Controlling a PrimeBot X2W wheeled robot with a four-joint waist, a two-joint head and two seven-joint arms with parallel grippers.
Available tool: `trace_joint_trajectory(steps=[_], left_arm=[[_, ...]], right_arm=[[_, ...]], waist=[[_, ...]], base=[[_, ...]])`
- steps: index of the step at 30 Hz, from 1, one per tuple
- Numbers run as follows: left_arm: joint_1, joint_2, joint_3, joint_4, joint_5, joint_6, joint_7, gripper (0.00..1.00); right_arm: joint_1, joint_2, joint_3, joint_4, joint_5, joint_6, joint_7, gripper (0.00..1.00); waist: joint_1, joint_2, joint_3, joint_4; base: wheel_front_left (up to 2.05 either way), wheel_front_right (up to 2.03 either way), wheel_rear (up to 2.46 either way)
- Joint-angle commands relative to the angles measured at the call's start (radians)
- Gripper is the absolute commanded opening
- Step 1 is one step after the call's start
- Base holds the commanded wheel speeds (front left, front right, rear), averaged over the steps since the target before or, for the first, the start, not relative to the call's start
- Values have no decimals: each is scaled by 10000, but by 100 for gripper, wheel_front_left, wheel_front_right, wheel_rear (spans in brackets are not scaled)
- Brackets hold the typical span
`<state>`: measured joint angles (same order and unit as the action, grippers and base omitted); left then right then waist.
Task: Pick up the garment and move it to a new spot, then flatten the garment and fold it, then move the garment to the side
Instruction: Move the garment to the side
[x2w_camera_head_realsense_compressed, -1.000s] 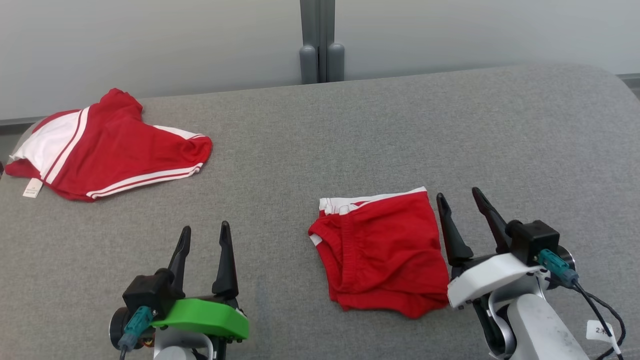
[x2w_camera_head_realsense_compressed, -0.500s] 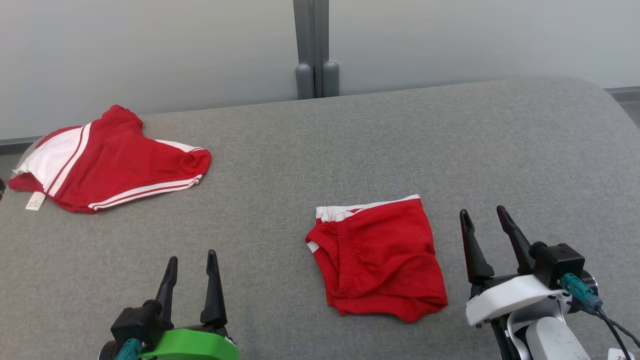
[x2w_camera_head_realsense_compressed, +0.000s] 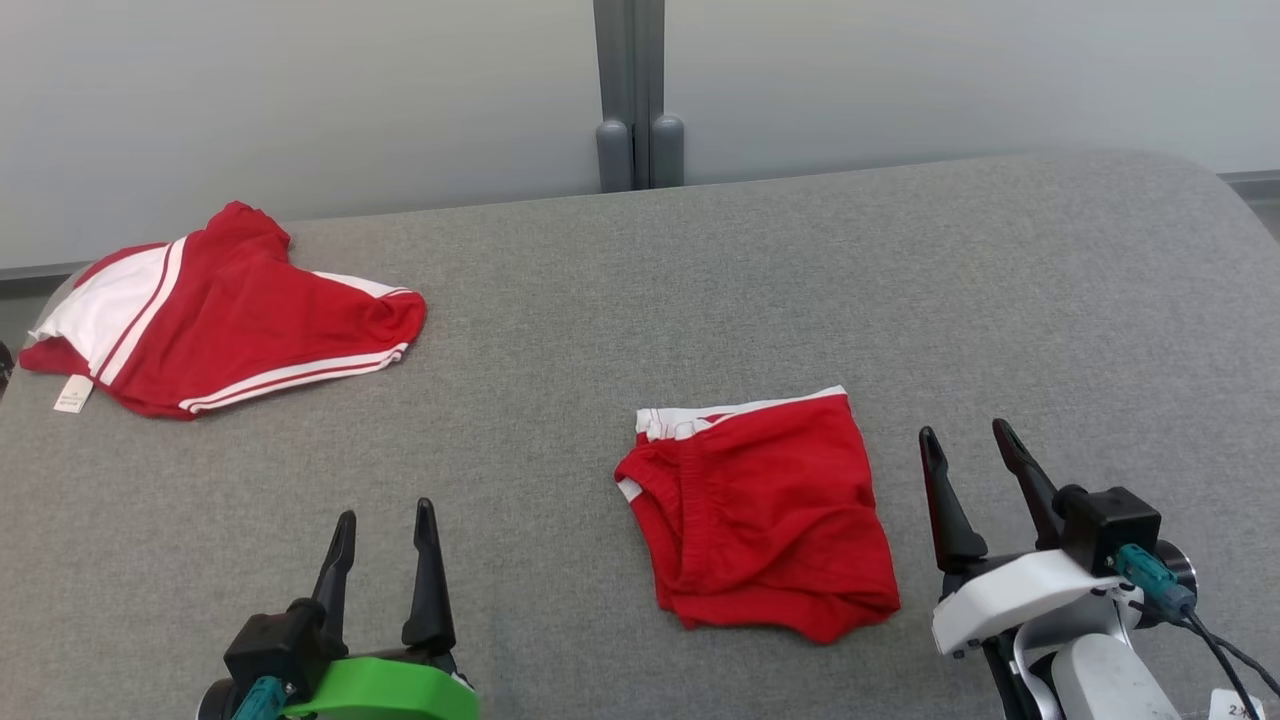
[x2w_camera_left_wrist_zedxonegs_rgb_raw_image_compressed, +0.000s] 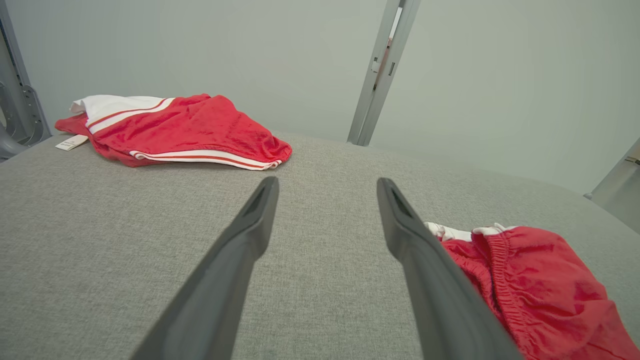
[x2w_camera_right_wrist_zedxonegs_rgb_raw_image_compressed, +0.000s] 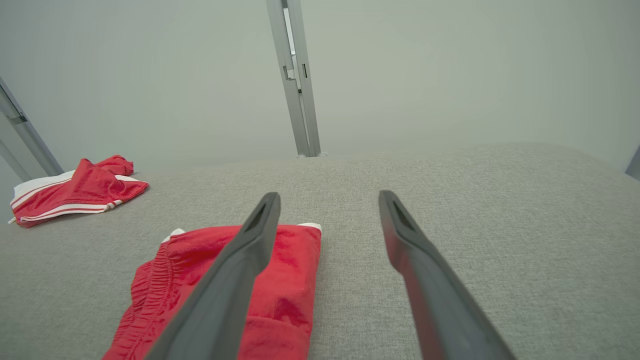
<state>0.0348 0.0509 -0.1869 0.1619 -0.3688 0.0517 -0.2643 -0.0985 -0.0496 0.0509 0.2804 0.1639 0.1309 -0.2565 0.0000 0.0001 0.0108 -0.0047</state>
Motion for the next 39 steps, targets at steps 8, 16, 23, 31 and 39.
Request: trace_joint_trajectory(steps=[8,16,23,31,39], left_arm=[[-396,3,-98,-132,11,81,0,100],[-743,3,-186,-121,-3,106,0,100],[-940,4,-222,-151,-42,141,0,100],[-1084,4,-209,-204,-54,181,0,100],[-1309,2,-186,-355,141,89,0,100]], right_arm=[[-784,-448,-155,97,338,-4,2382,100],[-1335,-1383,139,384,1875,-4,4608,100],[-1556,-1755,645,896,2936,-4,5649,100],[-1899,-1912,1172,1612,3450,-4,6097,47],[-2739,-2062,1209,1913,3386,-12,5482,0]], waist=[[0,-1,505,308],[0,-1,1116,942],[0,-1,1483,1425],[0,-1,1743,1614],[0,-1,2093,1127]], base=[[0,0,0],[0,0,0],[0,0,0],[0,0,0],[0,0,0]])
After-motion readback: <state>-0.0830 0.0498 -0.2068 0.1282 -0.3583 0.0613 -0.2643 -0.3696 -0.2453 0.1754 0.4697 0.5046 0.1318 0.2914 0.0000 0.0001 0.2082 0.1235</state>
